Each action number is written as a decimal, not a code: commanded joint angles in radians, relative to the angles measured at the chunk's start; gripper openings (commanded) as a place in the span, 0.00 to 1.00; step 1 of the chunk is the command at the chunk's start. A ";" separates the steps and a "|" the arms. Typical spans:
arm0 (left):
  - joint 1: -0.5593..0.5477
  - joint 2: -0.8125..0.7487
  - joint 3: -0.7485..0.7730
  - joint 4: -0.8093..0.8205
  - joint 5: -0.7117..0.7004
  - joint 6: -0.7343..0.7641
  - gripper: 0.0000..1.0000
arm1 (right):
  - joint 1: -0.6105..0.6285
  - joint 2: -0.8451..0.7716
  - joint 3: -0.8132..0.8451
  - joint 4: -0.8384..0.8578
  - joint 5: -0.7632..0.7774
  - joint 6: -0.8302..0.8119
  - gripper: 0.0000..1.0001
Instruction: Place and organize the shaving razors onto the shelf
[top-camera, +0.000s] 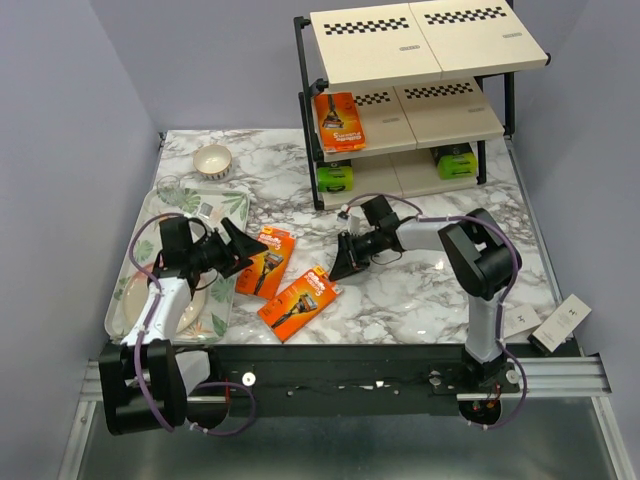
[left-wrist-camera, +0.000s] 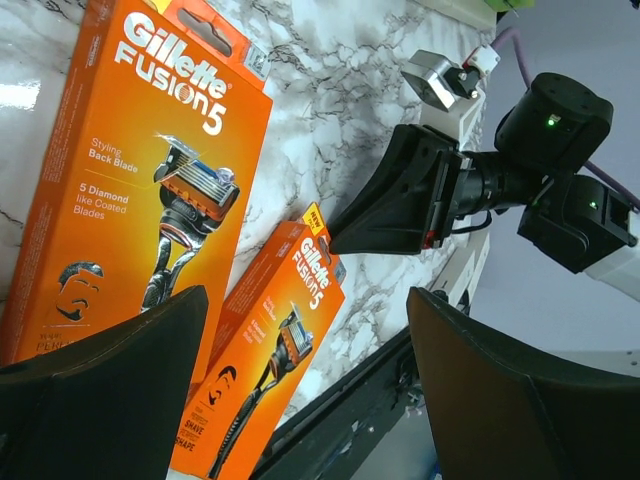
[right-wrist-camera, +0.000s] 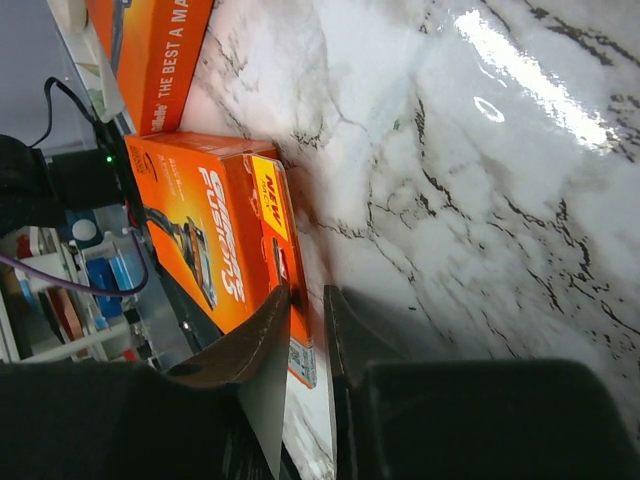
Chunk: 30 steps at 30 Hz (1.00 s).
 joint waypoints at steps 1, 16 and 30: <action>-0.026 0.056 0.024 0.064 0.030 -0.033 0.89 | 0.015 0.008 -0.004 0.042 -0.010 0.004 0.27; -0.207 0.197 0.176 0.055 0.007 0.010 0.88 | 0.026 -0.041 -0.027 0.163 -0.038 0.112 0.07; -0.417 0.280 0.228 0.182 -0.034 -0.106 0.88 | -0.283 -0.447 -0.364 0.102 0.124 0.227 0.01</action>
